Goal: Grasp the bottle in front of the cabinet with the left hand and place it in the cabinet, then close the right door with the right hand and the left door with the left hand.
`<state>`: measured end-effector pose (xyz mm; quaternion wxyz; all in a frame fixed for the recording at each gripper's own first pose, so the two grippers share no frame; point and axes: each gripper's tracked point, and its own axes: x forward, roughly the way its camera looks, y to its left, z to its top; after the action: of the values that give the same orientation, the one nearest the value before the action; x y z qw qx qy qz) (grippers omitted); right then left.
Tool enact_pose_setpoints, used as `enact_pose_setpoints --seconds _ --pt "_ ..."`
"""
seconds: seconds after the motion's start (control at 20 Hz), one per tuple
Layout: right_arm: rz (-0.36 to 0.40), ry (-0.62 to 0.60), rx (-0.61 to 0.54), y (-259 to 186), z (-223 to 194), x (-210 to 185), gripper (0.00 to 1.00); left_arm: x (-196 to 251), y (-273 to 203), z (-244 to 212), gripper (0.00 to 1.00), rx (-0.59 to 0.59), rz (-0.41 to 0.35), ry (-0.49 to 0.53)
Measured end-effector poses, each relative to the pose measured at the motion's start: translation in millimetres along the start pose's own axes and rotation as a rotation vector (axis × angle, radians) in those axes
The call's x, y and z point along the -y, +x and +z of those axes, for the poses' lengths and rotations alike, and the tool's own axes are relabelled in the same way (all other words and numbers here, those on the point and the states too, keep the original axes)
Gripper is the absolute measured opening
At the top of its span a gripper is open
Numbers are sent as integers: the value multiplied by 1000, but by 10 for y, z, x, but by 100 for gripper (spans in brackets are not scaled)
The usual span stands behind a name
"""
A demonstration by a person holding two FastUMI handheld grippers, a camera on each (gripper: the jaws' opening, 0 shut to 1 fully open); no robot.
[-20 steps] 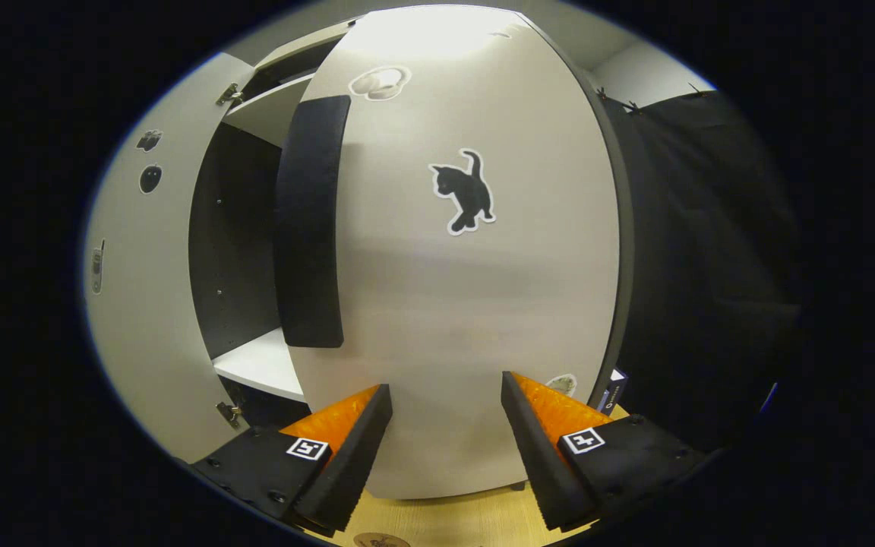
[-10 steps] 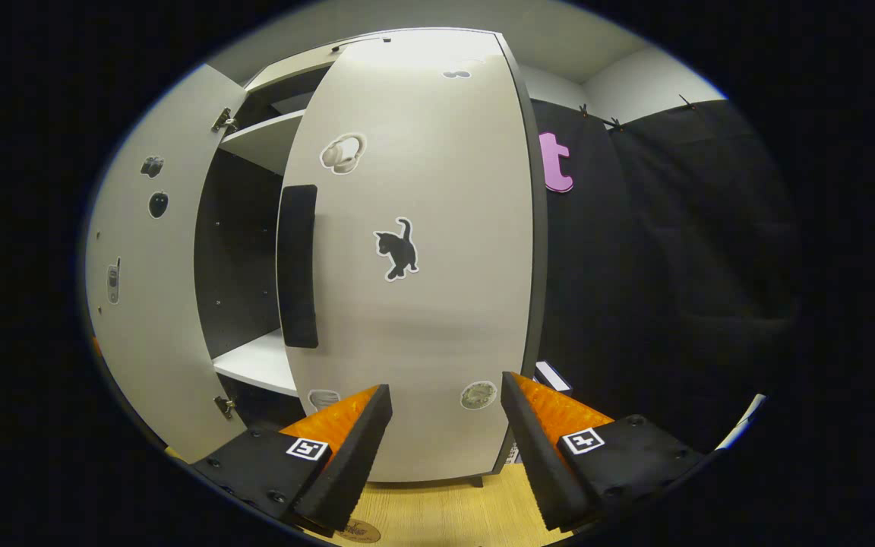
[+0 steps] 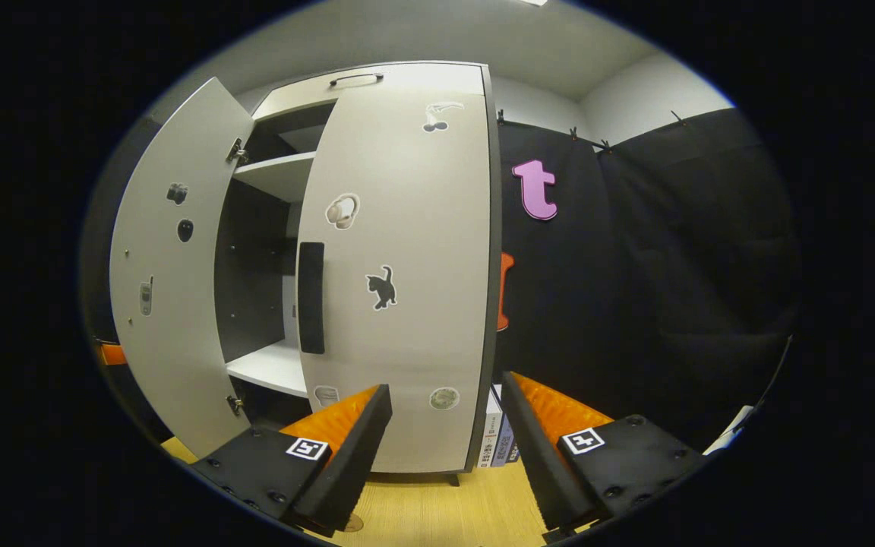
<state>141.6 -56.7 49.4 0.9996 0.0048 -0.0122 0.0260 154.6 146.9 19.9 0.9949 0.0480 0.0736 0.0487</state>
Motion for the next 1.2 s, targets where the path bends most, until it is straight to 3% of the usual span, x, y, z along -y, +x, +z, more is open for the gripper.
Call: enact_pose_setpoints --seconds 0.15,0.2,0.25,0.6,1.2 --pt "3 3 -22 -77 22 139 96 149 8 -27 94 -10 -15 6" --pt "5 9 -21 -94 51 187 100 217 17 -30 94 -11 -22 6" --pt "4 15 -10 -108 98 238 95 299 30 -47 94 -12 -29 2" --pt "23 -22 34 -116 262 506 96 915 230 -165 94 -43 -120 -62" --pt "-74 -51 49 -233 274 1095 96 1820 1047 -503 94 -100 -224 -5"
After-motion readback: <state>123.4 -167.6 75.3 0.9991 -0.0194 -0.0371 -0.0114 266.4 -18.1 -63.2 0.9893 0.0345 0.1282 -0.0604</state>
